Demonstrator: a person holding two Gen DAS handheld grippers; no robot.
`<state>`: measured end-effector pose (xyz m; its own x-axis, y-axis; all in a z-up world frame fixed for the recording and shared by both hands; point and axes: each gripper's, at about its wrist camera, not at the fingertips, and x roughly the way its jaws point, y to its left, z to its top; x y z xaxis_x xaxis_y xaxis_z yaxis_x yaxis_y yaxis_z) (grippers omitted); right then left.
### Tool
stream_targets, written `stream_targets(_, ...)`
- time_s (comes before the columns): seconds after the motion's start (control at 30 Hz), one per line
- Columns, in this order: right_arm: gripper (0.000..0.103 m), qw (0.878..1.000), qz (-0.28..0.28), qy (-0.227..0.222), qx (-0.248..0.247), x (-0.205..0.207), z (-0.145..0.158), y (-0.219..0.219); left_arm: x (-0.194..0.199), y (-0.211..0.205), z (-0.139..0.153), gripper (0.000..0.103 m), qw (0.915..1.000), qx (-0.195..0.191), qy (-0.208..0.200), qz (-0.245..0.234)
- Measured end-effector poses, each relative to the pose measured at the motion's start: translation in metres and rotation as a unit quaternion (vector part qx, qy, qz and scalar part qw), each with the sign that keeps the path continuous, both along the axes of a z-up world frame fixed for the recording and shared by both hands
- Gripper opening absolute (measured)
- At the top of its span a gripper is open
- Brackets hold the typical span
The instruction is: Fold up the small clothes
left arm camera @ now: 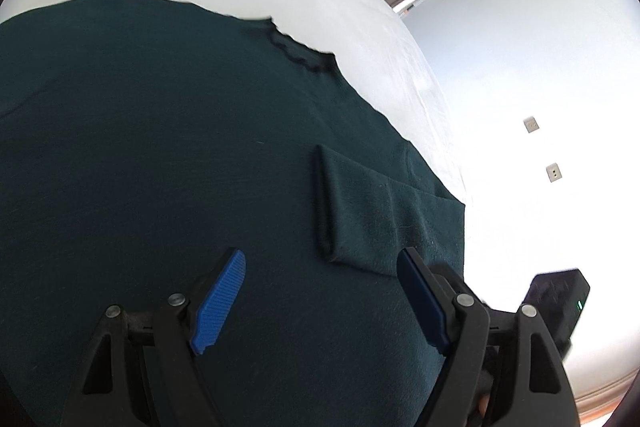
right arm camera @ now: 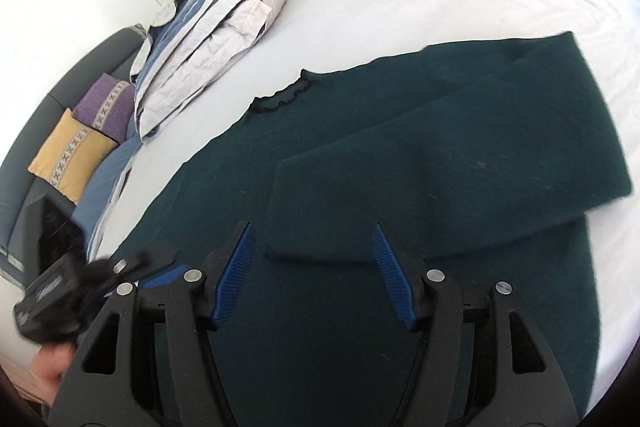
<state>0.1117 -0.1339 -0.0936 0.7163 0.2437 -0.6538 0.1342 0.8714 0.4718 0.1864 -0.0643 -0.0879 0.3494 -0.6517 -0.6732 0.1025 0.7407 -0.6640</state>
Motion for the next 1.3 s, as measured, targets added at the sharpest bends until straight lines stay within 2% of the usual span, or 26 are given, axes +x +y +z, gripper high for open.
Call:
stream_targets(0.2,0.060,0.997,-0.020,-0.022,0.065,-0.057,0.008,-0.050,0.035,-0.048,-0.015,0.045,0.9986,0.041,0.014,-0.030)
stream_targets(0.33,0.060,0.996,-0.028,-0.019,0.088,-0.076,0.004,-0.070,0.048,-0.071,-0.016,0.040,0.9967,0.070,0.006,-0.040)
stream_targets(0.4,0.060,0.995,-0.034,-0.012,0.090,-0.083,0.000,-0.078,0.052,-0.079,-0.016,0.022,0.9951,0.089,0.003,-0.043)
stream_targets(0.47,0.060,0.995,-0.040,-0.003,0.096,-0.087,-0.006,-0.083,0.052,-0.080,-0.014,0.012,0.9940,0.100,-0.001,-0.045)
stream_targets(0.7,0.060,0.993,-0.060,0.004,0.100,-0.099,-0.013,-0.095,0.054,-0.059,0.011,0.009,0.9930,0.103,-0.044,-0.039)
stream_targets(0.87,0.060,0.992,-0.082,-0.019,0.092,-0.107,0.009,-0.114,0.067,-0.013,0.019,0.009,0.9934,0.101,-0.055,0.000)
stream_targets(0.93,0.060,0.992,-0.097,-0.027,0.073,-0.103,0.022,-0.128,0.069,0.004,0.018,0.009,0.9924,0.107,-0.059,0.015)
stream_targets(1.1,0.059,0.991,-0.128,-0.018,0.026,-0.075,0.045,-0.161,0.071,0.042,0.005,0.009,0.9915,0.113,-0.050,0.041)
stream_targets(1.2,0.055,0.990,-0.140,0.003,0.015,-0.050,0.052,-0.179,0.074,0.049,-0.003,0.009,0.9912,0.113,-0.050,0.048)
stream_targets(1.3,0.046,0.989,-0.144,0.035,-0.006,-0.017,0.052,-0.194,0.077,0.043,-0.007,0.009,0.9890,0.131,-0.055,0.040)
